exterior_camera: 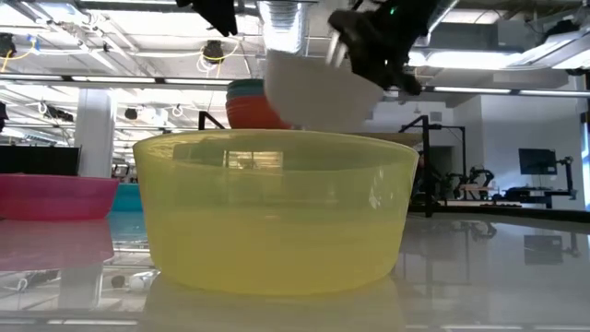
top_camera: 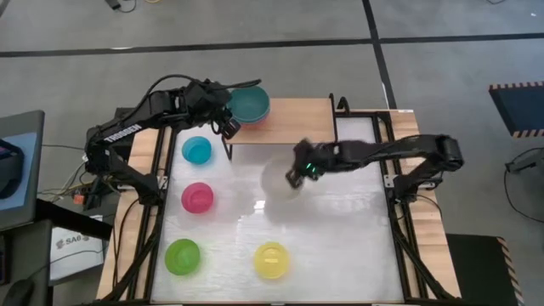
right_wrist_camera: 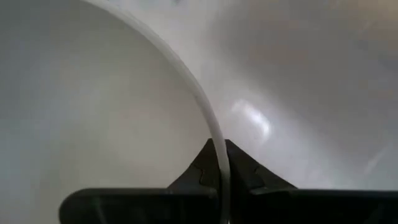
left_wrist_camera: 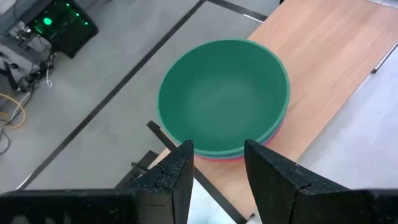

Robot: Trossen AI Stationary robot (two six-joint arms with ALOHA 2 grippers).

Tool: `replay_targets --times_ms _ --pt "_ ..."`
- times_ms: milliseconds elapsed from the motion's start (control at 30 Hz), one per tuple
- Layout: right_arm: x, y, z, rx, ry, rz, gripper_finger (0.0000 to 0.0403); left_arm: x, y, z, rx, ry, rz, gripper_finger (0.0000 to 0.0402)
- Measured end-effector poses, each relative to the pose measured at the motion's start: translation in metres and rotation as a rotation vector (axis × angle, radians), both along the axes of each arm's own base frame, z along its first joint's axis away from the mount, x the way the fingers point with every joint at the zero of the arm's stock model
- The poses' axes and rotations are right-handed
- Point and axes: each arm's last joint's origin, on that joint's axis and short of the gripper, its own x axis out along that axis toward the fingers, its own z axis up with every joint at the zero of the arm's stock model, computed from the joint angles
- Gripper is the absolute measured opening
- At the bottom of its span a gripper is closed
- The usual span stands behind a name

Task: Place and stack bowls onto a shelf
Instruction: Stack the white bowl on top of the green bowl on the shelf

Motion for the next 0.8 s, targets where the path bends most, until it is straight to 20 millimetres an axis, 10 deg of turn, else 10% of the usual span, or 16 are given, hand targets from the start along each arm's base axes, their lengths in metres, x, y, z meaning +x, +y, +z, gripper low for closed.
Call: replay_targets --times_ms 300,800 --pt "-0.059 -0.081 0.053 -0.231 -0.100 -0.408 0.0023 0.006 -0.015 0.001 -0.005 -0.028 -0.047 0.0128" --pt "-0.074 -0.151 0.024 -0.068 0.018 -0.527 0.0047 0.025 -0.036 -0.051 -0.044 0.061 -0.067 0.0128"
